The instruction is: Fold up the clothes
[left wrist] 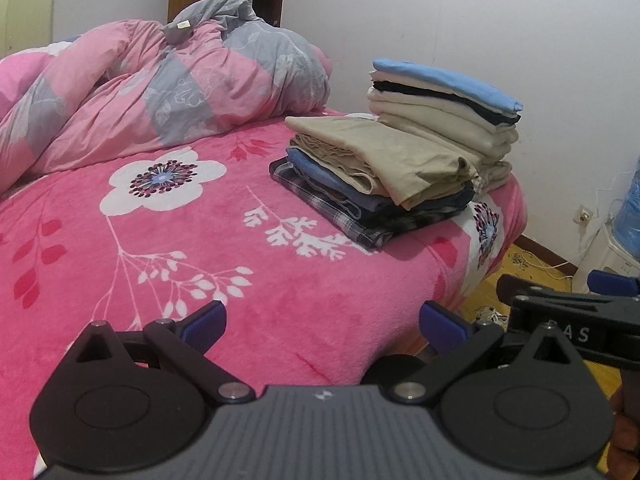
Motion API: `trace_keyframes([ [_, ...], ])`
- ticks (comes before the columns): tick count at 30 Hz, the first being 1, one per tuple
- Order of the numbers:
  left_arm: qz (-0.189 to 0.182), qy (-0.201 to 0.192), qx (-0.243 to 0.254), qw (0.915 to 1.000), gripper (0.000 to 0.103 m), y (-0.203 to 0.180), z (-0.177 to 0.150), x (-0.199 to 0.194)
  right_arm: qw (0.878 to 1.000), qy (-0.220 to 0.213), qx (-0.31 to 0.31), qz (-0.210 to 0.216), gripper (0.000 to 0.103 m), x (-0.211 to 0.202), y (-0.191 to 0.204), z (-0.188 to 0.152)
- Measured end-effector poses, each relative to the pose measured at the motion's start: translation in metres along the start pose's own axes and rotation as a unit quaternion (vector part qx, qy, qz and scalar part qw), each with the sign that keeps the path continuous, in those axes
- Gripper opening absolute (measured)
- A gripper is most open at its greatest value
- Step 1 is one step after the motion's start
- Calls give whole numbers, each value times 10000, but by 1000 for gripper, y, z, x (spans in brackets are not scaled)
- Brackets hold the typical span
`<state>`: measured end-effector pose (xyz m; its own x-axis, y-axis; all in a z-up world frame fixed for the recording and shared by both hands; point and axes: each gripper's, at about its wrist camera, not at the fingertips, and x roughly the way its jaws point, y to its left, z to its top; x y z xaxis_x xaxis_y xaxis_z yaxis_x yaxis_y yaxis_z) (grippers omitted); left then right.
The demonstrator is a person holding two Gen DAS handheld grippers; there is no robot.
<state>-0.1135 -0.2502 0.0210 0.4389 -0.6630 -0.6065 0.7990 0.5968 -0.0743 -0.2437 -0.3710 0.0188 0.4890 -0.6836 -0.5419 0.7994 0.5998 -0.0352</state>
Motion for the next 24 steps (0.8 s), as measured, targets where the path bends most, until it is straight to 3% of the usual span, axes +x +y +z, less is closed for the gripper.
trace_keyframes([
  [24,37,-24,-26,10000,103,1,-1,-3,10000,3,19,31,102,-2,1,-2],
])
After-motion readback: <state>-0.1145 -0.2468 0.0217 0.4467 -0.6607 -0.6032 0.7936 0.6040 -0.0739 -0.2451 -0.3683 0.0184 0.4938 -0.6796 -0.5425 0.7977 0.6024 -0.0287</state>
